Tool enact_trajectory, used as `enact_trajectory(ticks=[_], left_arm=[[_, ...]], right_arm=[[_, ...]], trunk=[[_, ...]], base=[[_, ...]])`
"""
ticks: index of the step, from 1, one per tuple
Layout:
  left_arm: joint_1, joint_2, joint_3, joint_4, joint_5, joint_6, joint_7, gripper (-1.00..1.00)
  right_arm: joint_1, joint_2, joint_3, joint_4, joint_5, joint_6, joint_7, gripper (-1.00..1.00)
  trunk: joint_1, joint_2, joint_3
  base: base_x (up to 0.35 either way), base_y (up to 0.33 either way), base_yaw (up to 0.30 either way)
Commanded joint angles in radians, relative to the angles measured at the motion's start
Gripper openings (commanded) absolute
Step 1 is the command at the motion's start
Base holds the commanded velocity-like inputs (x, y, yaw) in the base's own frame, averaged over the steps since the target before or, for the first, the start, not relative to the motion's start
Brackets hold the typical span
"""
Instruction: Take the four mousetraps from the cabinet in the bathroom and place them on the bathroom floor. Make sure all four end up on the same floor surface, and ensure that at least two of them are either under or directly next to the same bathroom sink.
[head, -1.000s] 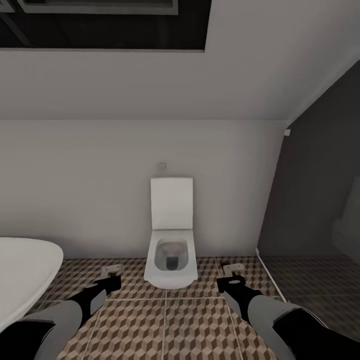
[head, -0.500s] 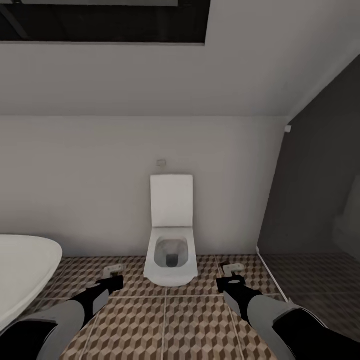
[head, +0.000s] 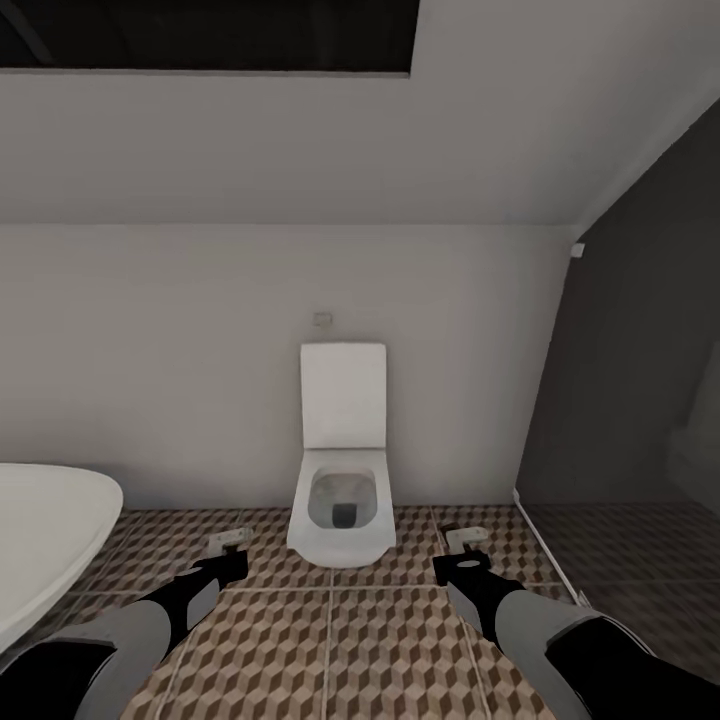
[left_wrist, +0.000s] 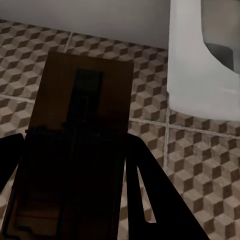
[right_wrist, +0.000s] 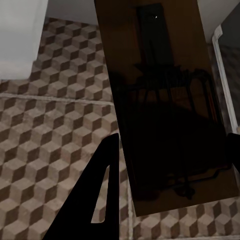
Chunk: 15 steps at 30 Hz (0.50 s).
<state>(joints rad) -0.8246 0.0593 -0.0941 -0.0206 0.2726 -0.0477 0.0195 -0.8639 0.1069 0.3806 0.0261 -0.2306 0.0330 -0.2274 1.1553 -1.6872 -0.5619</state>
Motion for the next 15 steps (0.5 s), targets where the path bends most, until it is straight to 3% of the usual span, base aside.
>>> enact_trajectory(ticks=[1,15], left_arm=[[-0.001,0.000,-0.009,0.001,0.007,-0.003,0.002,-1.00],[-0.001,0.001,-0.010,0.000,0.007,-0.003,0.005,-1.00]], right_arm=[[-0.001,0.001,0.009,0.002,-0.009,0.002,-0.001,-1.00],[-0.001,0.000,0.009,0.002,-0.009,-0.009,-0.001,-1.00]], trunk=[[0.004,-0.008,-0.004],[0.058,-0.106,-0.048]], base=[[0.000,0.000,0.000],[0.000,0.000,0.000]])
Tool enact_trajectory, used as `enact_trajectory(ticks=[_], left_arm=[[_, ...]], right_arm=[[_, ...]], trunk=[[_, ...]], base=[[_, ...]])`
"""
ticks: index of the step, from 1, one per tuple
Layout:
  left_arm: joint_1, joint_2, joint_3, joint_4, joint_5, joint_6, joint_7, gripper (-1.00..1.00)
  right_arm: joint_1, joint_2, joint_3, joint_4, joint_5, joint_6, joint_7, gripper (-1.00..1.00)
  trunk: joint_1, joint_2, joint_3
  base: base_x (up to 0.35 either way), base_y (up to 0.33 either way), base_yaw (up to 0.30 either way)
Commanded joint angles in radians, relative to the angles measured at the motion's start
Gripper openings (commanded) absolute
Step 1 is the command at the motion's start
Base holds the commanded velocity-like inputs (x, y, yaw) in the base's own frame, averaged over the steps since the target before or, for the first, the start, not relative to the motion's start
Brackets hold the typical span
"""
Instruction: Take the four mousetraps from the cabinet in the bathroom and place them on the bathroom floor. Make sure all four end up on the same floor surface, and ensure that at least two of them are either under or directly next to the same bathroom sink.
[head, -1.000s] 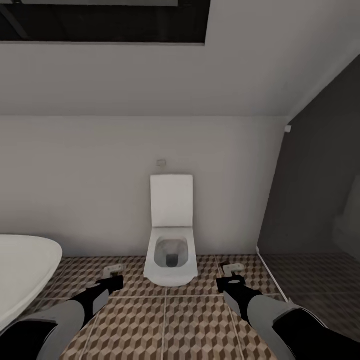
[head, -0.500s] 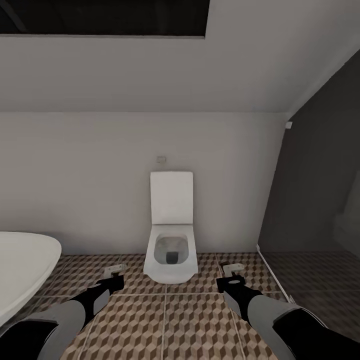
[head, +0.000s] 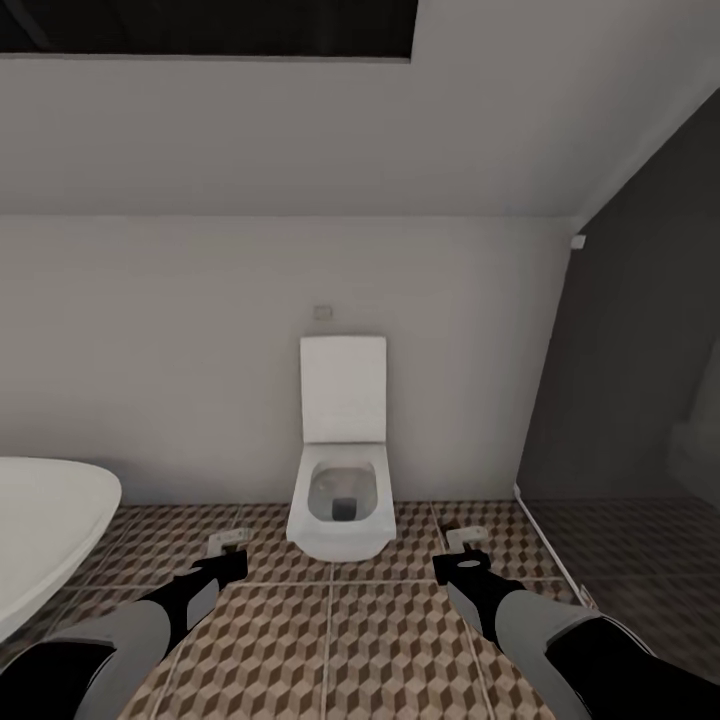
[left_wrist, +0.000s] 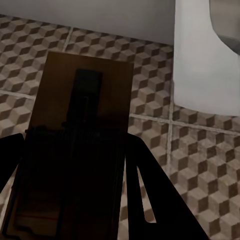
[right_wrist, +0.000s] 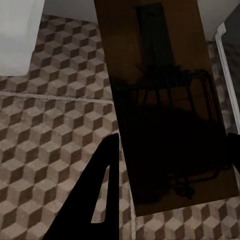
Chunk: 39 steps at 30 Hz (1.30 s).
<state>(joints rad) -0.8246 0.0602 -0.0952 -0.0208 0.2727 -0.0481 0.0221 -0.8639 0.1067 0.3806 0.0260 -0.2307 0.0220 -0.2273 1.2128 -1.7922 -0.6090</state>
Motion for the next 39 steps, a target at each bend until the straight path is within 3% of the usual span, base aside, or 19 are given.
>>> enact_trajectory(ticks=[1,33,39], left_arm=[[-0.001,0.000,-0.009,0.001,0.007,-0.003,0.002,-1.00],[-0.001,0.003,-0.011,0.001,0.007,-0.003,0.010,-1.00],[-0.001,0.004,-0.011,0.001,0.007,-0.003,0.010,-1.00]], right_arm=[[-0.001,0.001,0.009,0.002,-0.009,0.002,-0.001,-1.00],[-0.001,0.001,0.011,0.002,-0.007,0.000,-0.004,-1.00],[-0.001,0.003,0.016,-0.018,0.000,-0.034,-0.025,-1.00]], trunk=[[0.004,-0.008,-0.004],[0.127,-0.232,-0.104],[0.150,-0.274,-0.123]], base=[[0.000,0.000,0.000],[0.000,0.000,0.000],[0.000,0.000,0.000]])
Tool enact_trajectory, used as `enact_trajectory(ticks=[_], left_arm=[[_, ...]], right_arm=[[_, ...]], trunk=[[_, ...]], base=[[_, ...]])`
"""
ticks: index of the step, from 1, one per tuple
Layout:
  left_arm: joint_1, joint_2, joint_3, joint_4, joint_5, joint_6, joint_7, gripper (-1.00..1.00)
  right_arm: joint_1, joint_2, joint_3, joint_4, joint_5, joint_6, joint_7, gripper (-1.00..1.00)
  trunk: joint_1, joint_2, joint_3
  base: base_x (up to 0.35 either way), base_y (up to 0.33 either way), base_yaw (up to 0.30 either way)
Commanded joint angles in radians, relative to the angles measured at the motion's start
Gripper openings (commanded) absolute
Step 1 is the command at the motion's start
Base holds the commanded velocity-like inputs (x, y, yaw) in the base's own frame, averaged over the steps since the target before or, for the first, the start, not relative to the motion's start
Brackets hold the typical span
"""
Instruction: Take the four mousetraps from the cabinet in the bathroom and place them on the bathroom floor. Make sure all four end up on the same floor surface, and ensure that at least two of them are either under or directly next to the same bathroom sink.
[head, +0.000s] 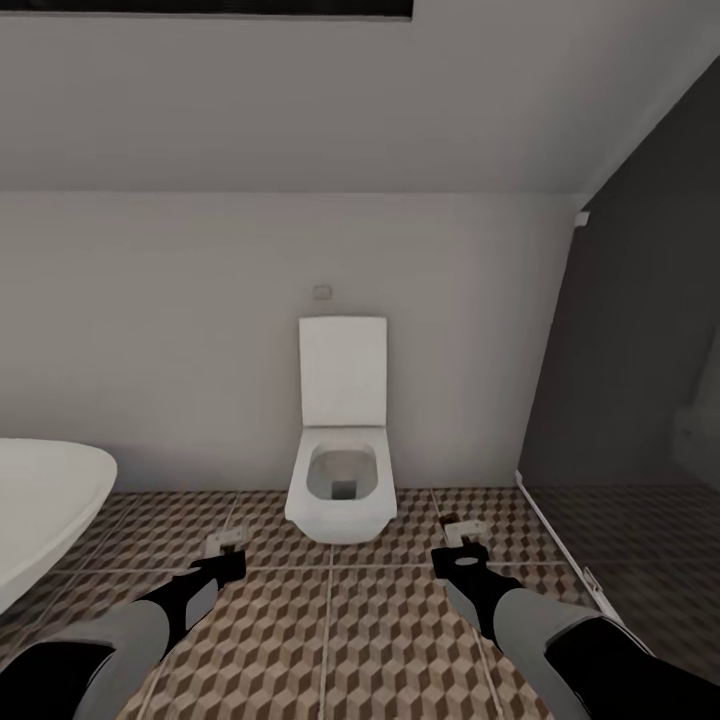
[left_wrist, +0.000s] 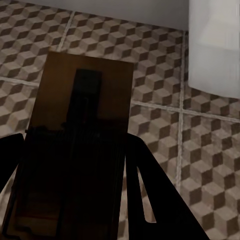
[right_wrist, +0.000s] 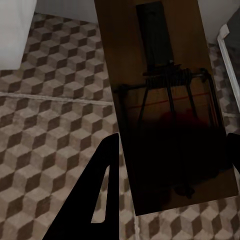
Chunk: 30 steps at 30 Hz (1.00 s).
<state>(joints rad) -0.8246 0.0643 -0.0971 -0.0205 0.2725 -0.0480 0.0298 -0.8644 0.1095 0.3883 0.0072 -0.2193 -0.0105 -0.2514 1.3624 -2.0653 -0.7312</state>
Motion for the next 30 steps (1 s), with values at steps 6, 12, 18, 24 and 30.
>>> enact_trajectory(ticks=[6,12,18,24,30], left_arm=[[-0.001,-0.001,-0.009,0.001,0.007,-0.003,0.002,-1.00],[-0.001,0.000,-0.009,0.001,0.007,-0.003,0.001,-1.00],[-0.001,0.000,-0.009,0.001,0.007,-0.004,0.001,-1.00],[-0.001,0.000,-0.010,0.001,0.005,-0.003,0.001,-1.00],[-0.001,0.000,-0.009,0.001,0.006,-0.004,0.001,-1.00]], right_arm=[[-0.001,0.000,0.009,-0.001,-0.011,0.005,0.001,-1.00],[-0.001,0.000,0.007,-0.001,-0.013,0.006,0.000,-1.00],[-0.001,-0.001,0.007,-0.001,-0.014,0.013,0.000,-1.00],[-0.001,-0.001,0.007,-0.001,-0.014,0.019,0.000,-1.00],[-0.001,-0.002,0.007,-0.001,-0.015,0.021,0.001,-1.00]], trunk=[[0.023,-0.043,-0.020],[0.046,-0.085,-0.039],[0.069,-0.127,-0.057],[0.092,-0.169,-0.076],[0.115,-0.211,-0.095]], base=[[0.000,0.000,0.000],[0.000,0.000,0.000],[0.000,0.000,0.000],[0.000,0.000,0.000],[0.000,0.000,0.000]])
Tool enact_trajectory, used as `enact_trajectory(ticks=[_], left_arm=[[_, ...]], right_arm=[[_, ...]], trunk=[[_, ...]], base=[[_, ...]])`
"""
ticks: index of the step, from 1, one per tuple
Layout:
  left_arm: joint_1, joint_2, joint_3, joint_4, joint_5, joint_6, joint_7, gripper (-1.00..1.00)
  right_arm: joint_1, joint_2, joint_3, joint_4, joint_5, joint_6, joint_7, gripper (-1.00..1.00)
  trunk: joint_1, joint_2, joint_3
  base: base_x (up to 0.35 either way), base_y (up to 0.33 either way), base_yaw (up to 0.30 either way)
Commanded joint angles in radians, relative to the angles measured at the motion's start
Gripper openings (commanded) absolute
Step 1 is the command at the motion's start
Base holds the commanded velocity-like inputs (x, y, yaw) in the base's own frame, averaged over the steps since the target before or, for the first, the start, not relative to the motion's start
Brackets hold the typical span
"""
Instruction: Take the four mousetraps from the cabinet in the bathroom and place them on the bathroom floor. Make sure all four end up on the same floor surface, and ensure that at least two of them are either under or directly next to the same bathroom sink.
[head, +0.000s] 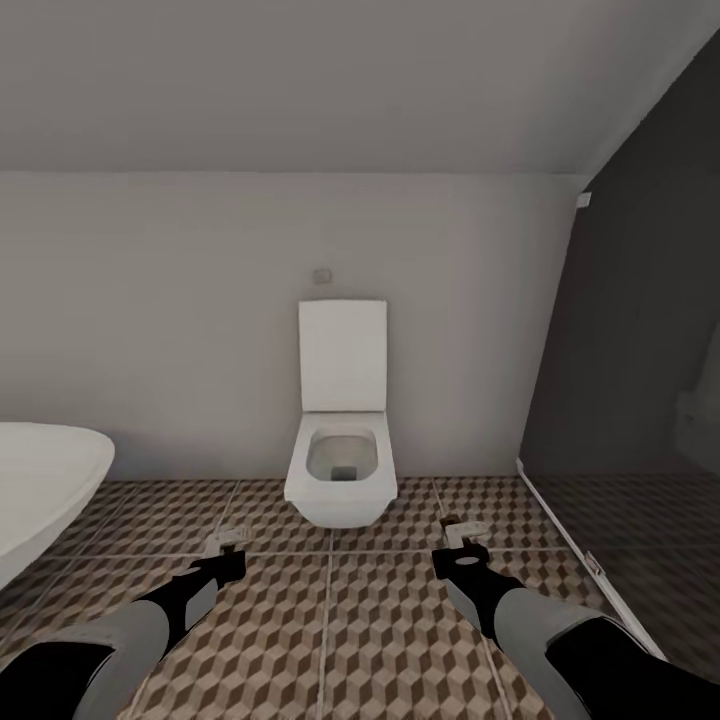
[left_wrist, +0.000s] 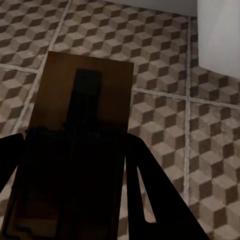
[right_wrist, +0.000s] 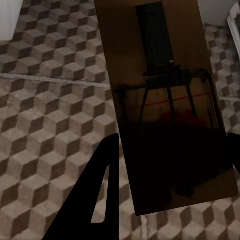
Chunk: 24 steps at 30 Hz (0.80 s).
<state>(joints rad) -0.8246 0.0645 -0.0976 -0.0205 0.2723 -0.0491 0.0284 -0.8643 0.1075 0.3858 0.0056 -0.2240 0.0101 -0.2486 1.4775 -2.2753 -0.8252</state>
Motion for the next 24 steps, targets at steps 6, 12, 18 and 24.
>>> enact_trajectory(ticks=[6,12,18,24], left_arm=[[-0.001,0.000,-0.008,0.001,0.007,-0.003,0.002,-1.00],[-0.001,0.000,-0.009,0.001,0.007,-0.003,0.002,-1.00],[-0.001,0.000,-0.009,0.000,0.007,-0.003,-0.002,-1.00],[-0.001,0.000,-0.009,-0.001,0.007,-0.003,-0.004,-1.00]], right_arm=[[-0.001,0.001,0.007,0.001,-0.012,-0.002,-0.002,-1.00],[-0.001,0.001,0.004,0.000,-0.014,-0.010,-0.018,-1.00],[-0.001,0.001,0.005,-0.001,-0.015,-0.007,-0.028,-1.00],[-0.001,-0.001,0.004,-0.001,-0.015,-0.002,-0.027,-1.00]], trunk=[[0.023,-0.043,-0.020],[0.046,-0.085,-0.039],[0.057,-0.106,-0.048],[0.057,-0.106,-0.048]], base=[[0.000,0.000,0.000],[0.000,0.000,0.000],[0.000,0.000,0.000],[0.000,0.000,0.000]])
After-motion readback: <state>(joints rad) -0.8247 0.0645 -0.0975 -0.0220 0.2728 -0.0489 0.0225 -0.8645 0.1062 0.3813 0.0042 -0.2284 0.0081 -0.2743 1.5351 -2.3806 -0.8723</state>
